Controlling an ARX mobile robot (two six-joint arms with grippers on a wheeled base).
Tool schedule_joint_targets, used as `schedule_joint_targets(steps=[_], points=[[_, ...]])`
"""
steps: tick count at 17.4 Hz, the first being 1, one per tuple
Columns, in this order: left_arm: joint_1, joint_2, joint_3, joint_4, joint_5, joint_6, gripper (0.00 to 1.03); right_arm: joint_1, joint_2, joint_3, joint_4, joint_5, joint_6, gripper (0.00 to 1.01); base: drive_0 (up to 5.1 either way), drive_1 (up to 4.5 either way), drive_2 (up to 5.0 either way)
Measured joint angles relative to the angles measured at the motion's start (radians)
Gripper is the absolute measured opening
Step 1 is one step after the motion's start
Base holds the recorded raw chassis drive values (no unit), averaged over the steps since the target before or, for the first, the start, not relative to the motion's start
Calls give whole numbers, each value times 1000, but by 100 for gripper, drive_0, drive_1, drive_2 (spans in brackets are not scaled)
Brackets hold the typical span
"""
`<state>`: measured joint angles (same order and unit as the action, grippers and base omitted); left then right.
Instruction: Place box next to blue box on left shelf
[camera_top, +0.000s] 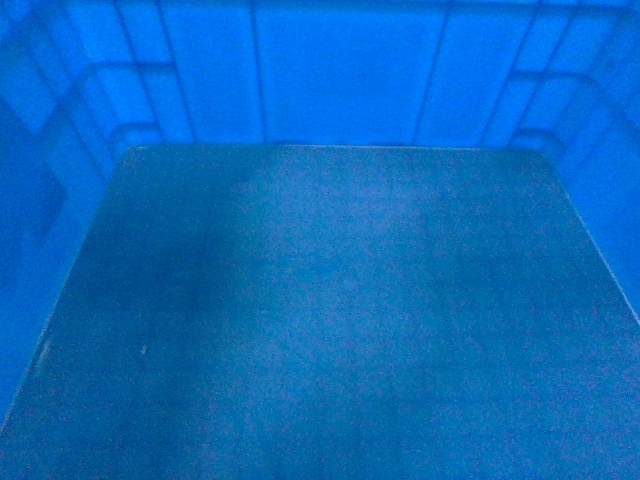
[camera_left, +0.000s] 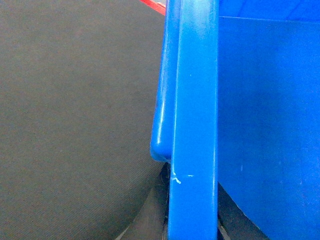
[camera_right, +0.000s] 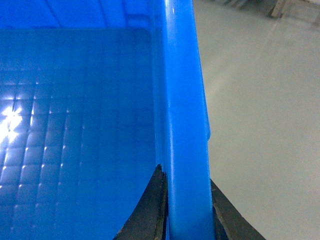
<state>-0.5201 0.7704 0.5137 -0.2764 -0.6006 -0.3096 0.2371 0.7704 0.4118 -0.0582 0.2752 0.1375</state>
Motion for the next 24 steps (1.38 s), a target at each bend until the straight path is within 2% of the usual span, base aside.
schedule_joint_targets(steps=[24], points=[[0, 0, 0, 0, 0, 0, 8, 0, 0, 0, -2, 0, 0, 10, -158, -158, -158]])
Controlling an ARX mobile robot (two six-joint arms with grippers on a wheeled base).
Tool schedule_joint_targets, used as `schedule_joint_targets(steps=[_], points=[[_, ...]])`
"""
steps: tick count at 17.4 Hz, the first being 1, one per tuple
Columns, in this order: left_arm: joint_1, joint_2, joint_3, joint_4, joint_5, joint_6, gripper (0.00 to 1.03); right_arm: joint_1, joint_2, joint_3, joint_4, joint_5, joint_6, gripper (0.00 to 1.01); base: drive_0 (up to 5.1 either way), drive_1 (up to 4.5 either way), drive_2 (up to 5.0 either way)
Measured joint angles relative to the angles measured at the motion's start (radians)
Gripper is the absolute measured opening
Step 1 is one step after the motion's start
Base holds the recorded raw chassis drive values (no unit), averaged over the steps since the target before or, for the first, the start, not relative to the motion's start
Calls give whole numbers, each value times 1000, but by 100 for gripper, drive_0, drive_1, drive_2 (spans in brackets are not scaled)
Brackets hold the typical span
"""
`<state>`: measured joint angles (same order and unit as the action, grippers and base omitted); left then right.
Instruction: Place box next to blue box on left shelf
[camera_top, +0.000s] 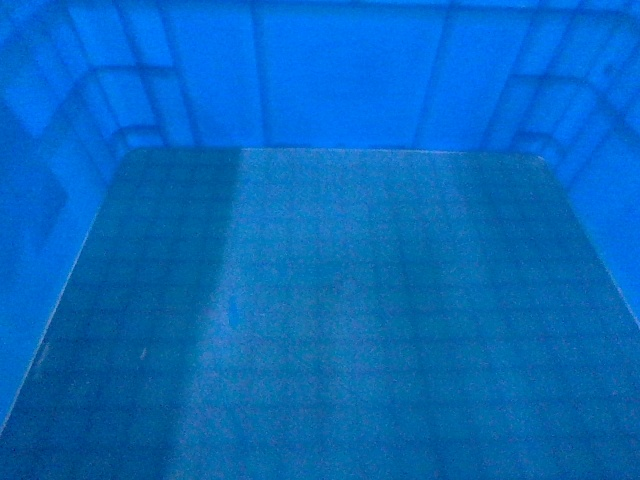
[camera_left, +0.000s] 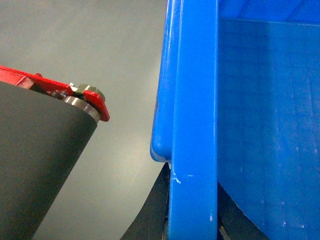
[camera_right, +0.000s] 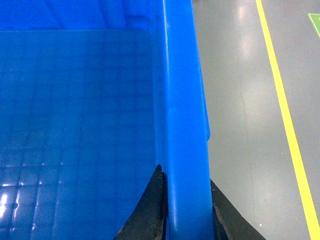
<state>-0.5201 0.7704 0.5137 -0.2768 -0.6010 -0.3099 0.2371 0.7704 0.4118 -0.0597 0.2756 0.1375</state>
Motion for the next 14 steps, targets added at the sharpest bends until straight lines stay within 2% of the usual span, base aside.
schedule_joint_targets(steps=[7, 14], points=[[0, 0, 0, 0, 0, 0, 8, 0, 0, 0, 0, 0, 0, 10, -149, -149, -149], [-1, -3, 0, -1, -1, 0, 8, 0, -1, 0, 0, 0, 0, 10, 0, 0, 0]])
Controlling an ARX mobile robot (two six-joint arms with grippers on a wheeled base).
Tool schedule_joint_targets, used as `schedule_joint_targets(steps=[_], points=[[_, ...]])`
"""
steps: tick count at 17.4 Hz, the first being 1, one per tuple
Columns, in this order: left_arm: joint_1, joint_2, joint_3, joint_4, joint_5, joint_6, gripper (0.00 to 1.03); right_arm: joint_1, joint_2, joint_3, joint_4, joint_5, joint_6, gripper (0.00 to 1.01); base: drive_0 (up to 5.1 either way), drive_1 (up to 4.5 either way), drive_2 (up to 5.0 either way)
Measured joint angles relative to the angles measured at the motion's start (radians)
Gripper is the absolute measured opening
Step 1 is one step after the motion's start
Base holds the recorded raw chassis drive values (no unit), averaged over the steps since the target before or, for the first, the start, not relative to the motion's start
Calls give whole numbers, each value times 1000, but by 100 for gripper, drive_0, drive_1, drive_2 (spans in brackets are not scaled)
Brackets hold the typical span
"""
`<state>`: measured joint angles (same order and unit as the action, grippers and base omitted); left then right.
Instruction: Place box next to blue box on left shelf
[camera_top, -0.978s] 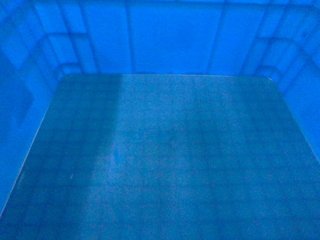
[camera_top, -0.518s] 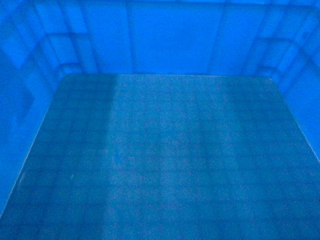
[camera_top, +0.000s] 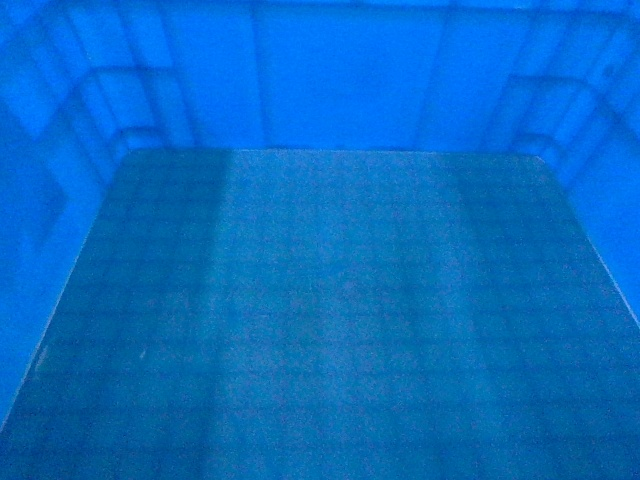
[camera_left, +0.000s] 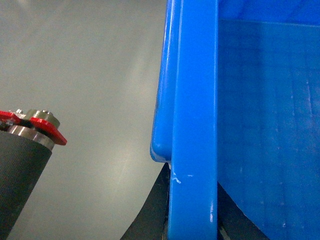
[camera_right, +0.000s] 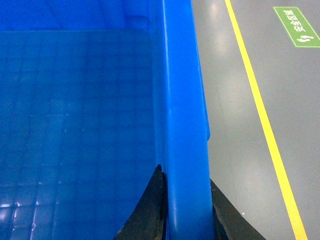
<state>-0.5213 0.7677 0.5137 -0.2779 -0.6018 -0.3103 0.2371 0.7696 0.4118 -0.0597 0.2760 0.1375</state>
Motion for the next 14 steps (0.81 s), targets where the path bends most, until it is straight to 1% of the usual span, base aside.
schedule_joint_targets(steps=[2, 14], points=[[0, 0, 0, 2, 0, 0, 8, 0, 0, 0, 0, 0, 0, 10, 0, 0, 0], [0, 3, 0, 1, 0, 0, 8, 2, 1, 0, 0, 1, 0, 10, -15, 394, -424]])
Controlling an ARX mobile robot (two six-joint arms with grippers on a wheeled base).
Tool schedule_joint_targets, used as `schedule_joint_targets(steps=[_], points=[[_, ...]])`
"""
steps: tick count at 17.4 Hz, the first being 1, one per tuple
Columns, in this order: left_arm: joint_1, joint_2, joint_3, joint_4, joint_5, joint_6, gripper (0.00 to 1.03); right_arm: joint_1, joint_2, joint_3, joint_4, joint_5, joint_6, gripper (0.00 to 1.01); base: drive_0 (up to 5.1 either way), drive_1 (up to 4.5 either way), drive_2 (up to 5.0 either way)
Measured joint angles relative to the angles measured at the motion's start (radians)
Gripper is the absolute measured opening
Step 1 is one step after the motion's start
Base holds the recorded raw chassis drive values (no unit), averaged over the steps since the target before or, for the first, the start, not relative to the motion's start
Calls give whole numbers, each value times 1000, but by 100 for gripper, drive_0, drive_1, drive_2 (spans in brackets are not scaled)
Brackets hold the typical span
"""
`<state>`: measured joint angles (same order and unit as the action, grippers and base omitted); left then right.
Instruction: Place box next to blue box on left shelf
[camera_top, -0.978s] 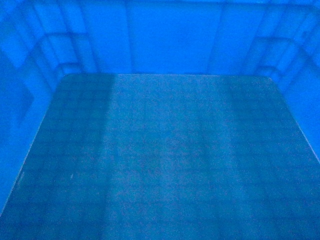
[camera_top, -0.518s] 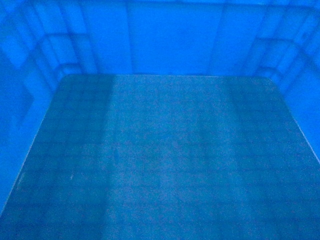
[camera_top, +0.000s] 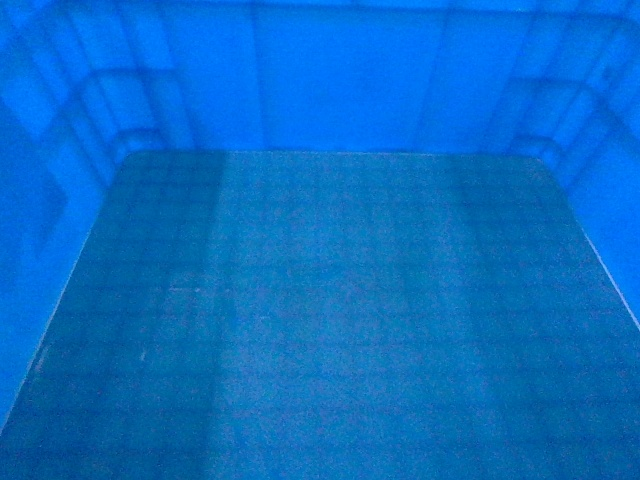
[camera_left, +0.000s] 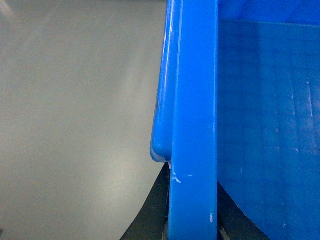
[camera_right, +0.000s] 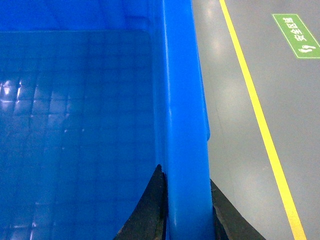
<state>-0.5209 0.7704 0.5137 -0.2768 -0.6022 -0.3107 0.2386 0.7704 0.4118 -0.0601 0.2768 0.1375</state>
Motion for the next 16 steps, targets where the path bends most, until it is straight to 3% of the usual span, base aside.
schedule_joint_targets(steps=[16], points=[[0, -1, 0, 1, -1, 0, 8, 3, 0, 0, 2, 3, 0, 10, 1, 411, -408]])
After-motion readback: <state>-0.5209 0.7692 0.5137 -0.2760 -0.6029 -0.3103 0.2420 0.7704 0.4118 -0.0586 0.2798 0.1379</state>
